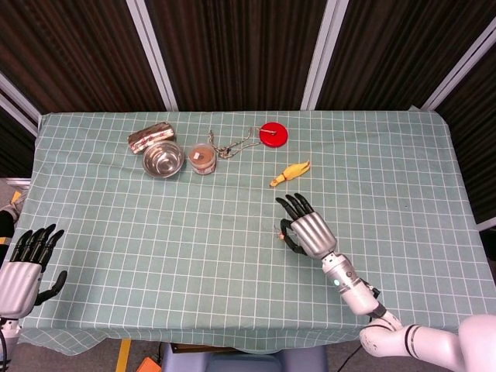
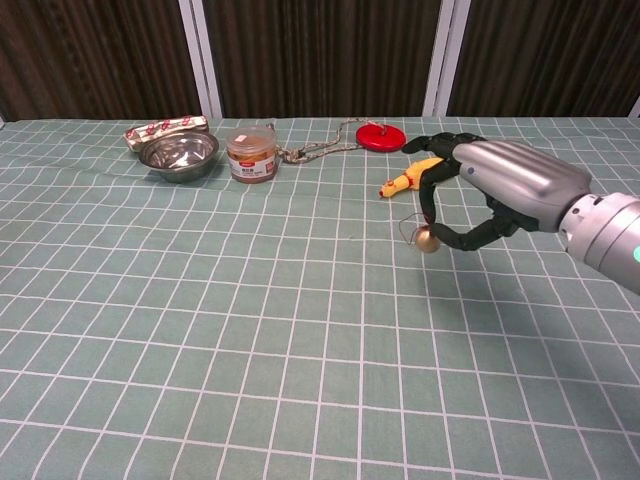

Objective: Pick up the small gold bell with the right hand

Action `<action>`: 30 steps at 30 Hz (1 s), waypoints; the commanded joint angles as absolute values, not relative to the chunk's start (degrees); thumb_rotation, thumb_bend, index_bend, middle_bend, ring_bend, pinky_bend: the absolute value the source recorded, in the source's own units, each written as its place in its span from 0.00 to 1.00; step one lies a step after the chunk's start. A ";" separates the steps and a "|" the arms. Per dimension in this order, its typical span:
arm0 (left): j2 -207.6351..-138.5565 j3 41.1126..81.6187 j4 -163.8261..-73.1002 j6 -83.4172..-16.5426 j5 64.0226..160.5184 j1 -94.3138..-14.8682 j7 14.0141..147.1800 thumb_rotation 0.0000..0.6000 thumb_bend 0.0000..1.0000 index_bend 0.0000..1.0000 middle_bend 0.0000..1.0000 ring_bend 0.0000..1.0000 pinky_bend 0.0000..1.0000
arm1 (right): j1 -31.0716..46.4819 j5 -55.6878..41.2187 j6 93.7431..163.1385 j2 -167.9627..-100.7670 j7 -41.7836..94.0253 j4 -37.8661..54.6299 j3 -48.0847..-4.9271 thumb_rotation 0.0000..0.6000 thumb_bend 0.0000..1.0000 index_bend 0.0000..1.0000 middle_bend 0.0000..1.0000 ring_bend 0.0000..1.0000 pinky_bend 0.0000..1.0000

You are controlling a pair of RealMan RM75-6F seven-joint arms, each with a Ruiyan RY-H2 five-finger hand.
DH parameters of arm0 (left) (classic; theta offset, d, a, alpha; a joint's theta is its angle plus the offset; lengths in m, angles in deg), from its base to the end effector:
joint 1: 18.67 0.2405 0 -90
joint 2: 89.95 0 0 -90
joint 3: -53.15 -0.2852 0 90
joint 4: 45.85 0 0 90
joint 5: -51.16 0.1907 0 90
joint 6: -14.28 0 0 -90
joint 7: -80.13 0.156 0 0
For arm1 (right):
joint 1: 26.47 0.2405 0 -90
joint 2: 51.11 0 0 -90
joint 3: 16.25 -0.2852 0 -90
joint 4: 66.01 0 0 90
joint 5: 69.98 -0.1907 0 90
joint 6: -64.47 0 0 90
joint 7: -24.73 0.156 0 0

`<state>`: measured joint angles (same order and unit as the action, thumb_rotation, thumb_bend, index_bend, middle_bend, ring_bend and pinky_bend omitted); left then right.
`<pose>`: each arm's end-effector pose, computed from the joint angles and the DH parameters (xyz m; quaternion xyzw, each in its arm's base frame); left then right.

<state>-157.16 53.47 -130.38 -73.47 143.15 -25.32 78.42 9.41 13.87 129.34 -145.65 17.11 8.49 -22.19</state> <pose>-0.3305 0.1965 0.1759 -0.6386 -0.3393 -0.4005 0.5627 -0.1864 -0.3383 -0.0157 0.7406 -0.3214 0.4402 0.3930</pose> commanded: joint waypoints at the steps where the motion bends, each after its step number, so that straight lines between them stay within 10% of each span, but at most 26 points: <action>1: -157.24 53.46 -130.28 -73.29 143.10 -25.38 78.60 1.00 0.41 0.00 0.00 0.00 0.00 | 9.99 14.01 127.05 -146.80 17.33 7.43 -22.16 1.00 0.61 0.79 0.18 0.00 0.00; 23: -157.20 53.32 -130.12 -72.35 142.87 -25.65 78.43 1.00 0.41 0.00 0.00 0.00 0.00 | 8.24 15.04 126.01 -148.45 16.94 2.60 -18.77 1.00 0.61 0.77 0.18 0.00 0.00; 30: -157.04 53.30 -130.32 -72.86 143.18 -25.51 78.25 1.00 0.41 0.00 0.00 0.00 0.00 | 7.67 14.87 125.33 -148.19 14.91 2.91 -17.97 1.00 0.61 0.62 0.18 0.00 0.00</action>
